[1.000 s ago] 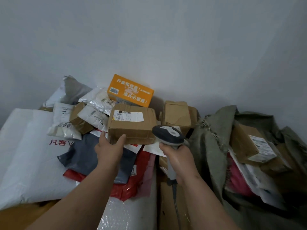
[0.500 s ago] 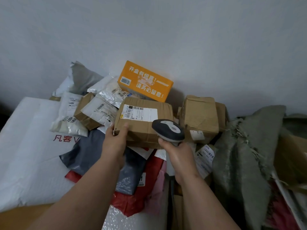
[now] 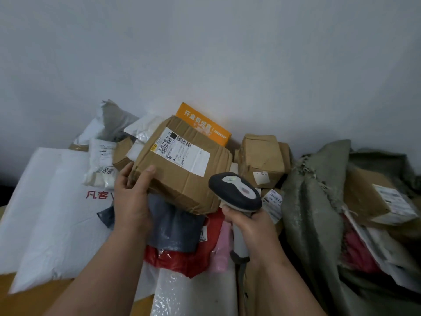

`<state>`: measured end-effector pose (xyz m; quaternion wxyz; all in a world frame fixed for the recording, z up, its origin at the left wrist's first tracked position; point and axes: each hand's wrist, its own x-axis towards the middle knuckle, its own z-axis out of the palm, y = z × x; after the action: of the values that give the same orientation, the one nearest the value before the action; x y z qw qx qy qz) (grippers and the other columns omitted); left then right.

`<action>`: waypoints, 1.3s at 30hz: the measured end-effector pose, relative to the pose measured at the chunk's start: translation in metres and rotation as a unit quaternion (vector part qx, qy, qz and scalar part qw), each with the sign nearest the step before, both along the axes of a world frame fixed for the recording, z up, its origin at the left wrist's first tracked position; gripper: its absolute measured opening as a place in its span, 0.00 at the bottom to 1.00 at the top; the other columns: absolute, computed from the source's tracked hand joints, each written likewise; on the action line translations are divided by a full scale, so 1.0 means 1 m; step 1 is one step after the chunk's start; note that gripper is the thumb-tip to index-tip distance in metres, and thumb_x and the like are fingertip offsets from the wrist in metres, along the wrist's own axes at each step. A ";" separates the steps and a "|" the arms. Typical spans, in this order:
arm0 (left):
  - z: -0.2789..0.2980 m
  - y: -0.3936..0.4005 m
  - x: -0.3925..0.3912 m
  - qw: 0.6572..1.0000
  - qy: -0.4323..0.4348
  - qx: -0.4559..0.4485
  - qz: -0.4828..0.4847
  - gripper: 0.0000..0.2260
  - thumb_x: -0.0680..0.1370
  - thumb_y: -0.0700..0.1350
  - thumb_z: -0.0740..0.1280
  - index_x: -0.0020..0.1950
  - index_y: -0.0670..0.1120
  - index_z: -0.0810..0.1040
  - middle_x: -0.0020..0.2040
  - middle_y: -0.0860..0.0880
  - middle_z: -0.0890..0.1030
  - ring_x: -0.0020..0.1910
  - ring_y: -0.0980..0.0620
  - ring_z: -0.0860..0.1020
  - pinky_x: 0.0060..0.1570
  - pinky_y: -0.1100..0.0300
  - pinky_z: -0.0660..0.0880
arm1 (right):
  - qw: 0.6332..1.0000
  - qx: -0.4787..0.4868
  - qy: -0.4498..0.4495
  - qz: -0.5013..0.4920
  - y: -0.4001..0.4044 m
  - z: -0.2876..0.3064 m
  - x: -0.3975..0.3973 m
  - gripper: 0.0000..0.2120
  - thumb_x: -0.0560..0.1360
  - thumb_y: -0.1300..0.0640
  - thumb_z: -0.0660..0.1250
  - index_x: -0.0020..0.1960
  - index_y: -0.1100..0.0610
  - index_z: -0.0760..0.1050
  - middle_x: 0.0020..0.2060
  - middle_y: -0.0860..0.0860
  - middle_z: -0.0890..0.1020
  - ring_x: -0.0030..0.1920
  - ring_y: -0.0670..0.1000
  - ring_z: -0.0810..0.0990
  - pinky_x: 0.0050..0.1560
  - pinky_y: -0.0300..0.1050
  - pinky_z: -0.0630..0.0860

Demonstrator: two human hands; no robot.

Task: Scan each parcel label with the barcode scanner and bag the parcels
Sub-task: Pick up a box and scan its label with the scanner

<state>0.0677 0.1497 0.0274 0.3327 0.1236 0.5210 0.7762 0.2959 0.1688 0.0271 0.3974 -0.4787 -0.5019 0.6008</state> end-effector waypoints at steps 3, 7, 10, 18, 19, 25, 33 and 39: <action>0.015 -0.019 -0.009 0.999 -0.002 0.030 -0.011 0.24 0.74 0.42 0.75 0.68 0.47 0.74 0.62 0.45 0.81 0.60 0.46 0.80 0.60 0.53 0.78 | 0.999 0.031 -0.014 0.001 -0.021 0.023 -0.005 0.10 0.70 0.55 0.78 0.50 0.46 0.84 0.43 0.41 0.87 0.46 0.38 0.84 0.47 0.40 0.76; 0.033 -0.044 -0.012 0.999 -0.015 0.037 -0.029 0.19 0.76 0.41 0.72 0.64 0.52 0.75 0.60 0.46 0.82 0.49 0.51 0.83 0.48 0.55 0.81 | 0.996 0.069 -0.045 0.032 -0.052 0.051 -0.017 0.06 0.63 0.49 0.74 0.39 0.39 0.83 0.35 0.41 0.85 0.38 0.37 0.82 0.36 0.30 0.74; 0.042 -0.064 -0.011 0.998 -0.004 0.026 -0.061 0.15 0.76 0.41 0.72 0.58 0.56 0.77 0.58 0.45 0.82 0.54 0.46 0.83 0.56 0.43 0.79 | 0.993 0.083 -0.064 0.046 -0.072 0.063 -0.022 0.07 0.62 0.49 0.72 0.37 0.37 0.82 0.31 0.42 0.83 0.33 0.37 0.79 0.31 0.28 0.72; 0.054 -0.102 -0.011 0.996 0.023 0.028 -0.081 0.13 0.75 0.43 0.73 0.54 0.59 0.79 0.50 0.50 0.84 0.43 0.51 0.85 0.47 0.45 0.83 | 0.994 0.076 -0.076 0.034 -0.109 0.080 -0.024 0.11 0.59 0.49 0.72 0.41 0.40 0.82 0.31 0.49 0.82 0.34 0.45 0.80 0.38 0.44 0.75; 0.055 -0.105 -0.011 0.996 0.022 0.032 -0.084 0.14 0.75 0.42 0.73 0.54 0.59 0.79 0.51 0.50 0.84 0.43 0.52 0.85 0.45 0.47 0.83 | 0.994 0.075 -0.074 0.030 -0.113 0.081 -0.024 0.10 0.59 0.49 0.73 0.40 0.41 0.83 0.30 0.48 0.82 0.34 0.45 0.79 0.38 0.43 0.75; 0.060 -0.119 -0.004 0.994 0.021 0.043 -0.097 0.15 0.74 0.45 0.74 0.56 0.61 0.78 0.54 0.49 0.82 0.48 0.48 0.85 0.49 0.43 0.82 | 0.994 0.083 -0.064 0.019 -0.132 0.088 -0.017 0.12 0.61 0.51 0.72 0.44 0.42 0.83 0.31 0.49 0.82 0.35 0.46 0.79 0.41 0.47 0.76; 0.063 -0.127 0.011 0.991 0.018 0.060 -0.120 0.19 0.74 0.44 0.74 0.62 0.58 0.77 0.58 0.48 0.81 0.55 0.46 0.82 0.55 0.43 0.80 | 0.992 0.095 -0.084 -0.004 -0.151 0.095 0.002 0.07 0.71 0.60 0.73 0.46 0.50 0.81 0.31 0.48 0.81 0.38 0.49 0.80 0.46 0.49 0.78; 0.065 -0.129 0.021 0.989 0.018 0.062 -0.136 0.17 0.73 0.46 0.75 0.57 0.61 0.78 0.58 0.49 0.81 0.55 0.46 0.82 0.53 0.43 0.81 | 0.992 0.093 -0.087 -0.014 -0.160 0.095 0.014 0.07 0.71 0.59 0.73 0.48 0.51 0.80 0.32 0.48 0.80 0.42 0.52 0.82 0.44 0.41 0.77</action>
<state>0.0889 0.0209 0.0926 0.4178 0.2275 0.4559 0.7522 0.3101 0.0089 0.1219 0.4035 -0.4971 -0.5817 0.5016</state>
